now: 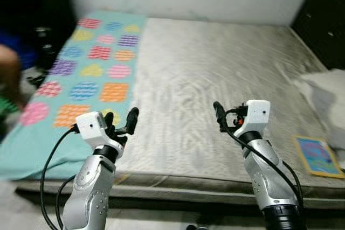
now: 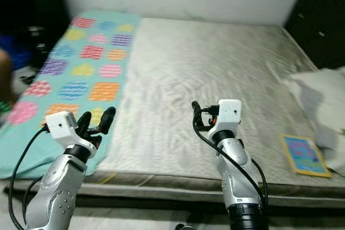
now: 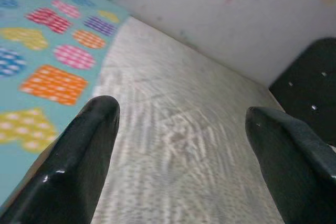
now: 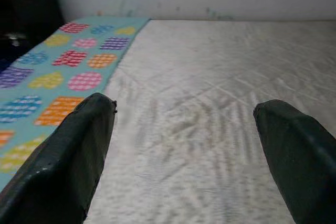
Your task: Clean up the room
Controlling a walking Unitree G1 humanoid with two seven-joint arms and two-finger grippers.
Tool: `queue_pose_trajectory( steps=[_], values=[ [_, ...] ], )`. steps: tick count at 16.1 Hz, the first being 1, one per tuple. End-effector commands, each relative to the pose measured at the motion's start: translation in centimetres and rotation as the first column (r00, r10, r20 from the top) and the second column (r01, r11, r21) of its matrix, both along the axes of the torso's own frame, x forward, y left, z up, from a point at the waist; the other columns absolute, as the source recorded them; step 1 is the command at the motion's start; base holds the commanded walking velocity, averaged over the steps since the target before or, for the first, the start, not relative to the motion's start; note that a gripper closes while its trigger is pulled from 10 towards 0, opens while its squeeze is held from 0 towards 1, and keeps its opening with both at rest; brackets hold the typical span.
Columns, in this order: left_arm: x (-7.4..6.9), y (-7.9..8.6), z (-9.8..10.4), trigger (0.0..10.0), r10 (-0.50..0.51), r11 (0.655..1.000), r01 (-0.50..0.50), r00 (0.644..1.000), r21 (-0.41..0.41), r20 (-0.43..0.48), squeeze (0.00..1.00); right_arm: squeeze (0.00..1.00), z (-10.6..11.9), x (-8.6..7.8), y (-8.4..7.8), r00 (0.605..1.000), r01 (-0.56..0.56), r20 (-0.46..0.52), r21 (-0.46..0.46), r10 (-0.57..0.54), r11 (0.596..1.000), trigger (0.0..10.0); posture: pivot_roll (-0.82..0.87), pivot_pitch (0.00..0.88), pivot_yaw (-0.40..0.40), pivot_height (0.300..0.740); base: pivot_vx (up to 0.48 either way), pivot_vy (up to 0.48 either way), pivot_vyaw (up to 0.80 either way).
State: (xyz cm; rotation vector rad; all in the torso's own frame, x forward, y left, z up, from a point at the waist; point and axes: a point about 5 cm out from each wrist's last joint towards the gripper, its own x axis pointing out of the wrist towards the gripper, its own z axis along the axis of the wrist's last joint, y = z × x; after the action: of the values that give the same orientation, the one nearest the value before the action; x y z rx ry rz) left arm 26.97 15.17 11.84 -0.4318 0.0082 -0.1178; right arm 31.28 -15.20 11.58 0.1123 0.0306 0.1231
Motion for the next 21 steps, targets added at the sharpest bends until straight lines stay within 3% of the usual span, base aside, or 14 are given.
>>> queue_pose_trajectory(
  steps=[1,7,11,21],
  values=[
    [-0.01,0.17,-0.15,10.0,0.006,1.0,-0.006,1.0,-0.003,-0.012,0.0,0.0,-0.16,0.06,0.24,1.0,-0.003,-0.005,-0.004,0.003,1.0,10.0,-0.03,0.103,-0.046,0.74,0.0,0.48,0.0],
    [0.01,0.05,0.01,10.0,0.01,1.0,-0.01,1.0,-0.012,-0.001,0.0,0.0,-0.24,0.11,0.2,1.0,-0.007,-0.011,-0.019,0.006,1.0,10.0,-0.03,0.103,-0.05,0.74,0.0,0.48,0.0],
    [-0.17,0.05,0.41,10.0,-0.01,1.0,0.01,0.999,-0.019,0.032,0.0,0.0,-0.44,0.09,0.33,1.0,-0.014,-0.018,-0.027,0.014,1.0,10.0,-0.03,0.103,-0.053,0.74,0.0,0.0,0.0],
    [-0.21,-0.22,0.53,10.0,-0.034,0.999,0.035,0.998,-0.021,0.043,0.0,0.0,-0.42,0.21,0.36,1.0,-0.021,-0.015,-0.037,0.021,0.999,10.0,-0.03,0.099,-0.053,0.74,0.386,0.0,0.0]
  ],
)
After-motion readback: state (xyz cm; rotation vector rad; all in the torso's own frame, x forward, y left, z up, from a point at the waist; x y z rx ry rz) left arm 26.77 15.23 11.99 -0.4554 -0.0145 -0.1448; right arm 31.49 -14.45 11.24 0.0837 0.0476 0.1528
